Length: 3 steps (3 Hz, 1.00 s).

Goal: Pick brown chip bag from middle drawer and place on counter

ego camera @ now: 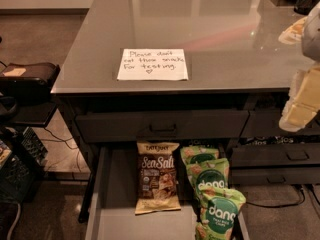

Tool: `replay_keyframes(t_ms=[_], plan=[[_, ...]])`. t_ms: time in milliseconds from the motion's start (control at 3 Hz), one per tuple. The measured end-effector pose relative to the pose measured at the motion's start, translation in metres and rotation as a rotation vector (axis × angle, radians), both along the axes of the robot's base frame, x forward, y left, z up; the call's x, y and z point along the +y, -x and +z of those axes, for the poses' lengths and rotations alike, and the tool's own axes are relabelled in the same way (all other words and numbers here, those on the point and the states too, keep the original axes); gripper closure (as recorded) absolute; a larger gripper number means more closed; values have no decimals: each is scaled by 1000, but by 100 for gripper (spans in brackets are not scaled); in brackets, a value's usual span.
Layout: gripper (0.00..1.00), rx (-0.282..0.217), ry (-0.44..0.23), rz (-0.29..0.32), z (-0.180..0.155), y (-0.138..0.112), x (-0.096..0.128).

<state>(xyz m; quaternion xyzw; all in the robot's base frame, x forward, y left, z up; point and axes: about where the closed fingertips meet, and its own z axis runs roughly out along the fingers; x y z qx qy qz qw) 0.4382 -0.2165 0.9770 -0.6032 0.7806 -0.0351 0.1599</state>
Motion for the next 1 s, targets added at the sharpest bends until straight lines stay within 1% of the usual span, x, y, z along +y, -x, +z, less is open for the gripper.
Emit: replay_keyframes(t_ms=[1000], plan=[[0, 0, 0, 0, 17, 0, 0]])
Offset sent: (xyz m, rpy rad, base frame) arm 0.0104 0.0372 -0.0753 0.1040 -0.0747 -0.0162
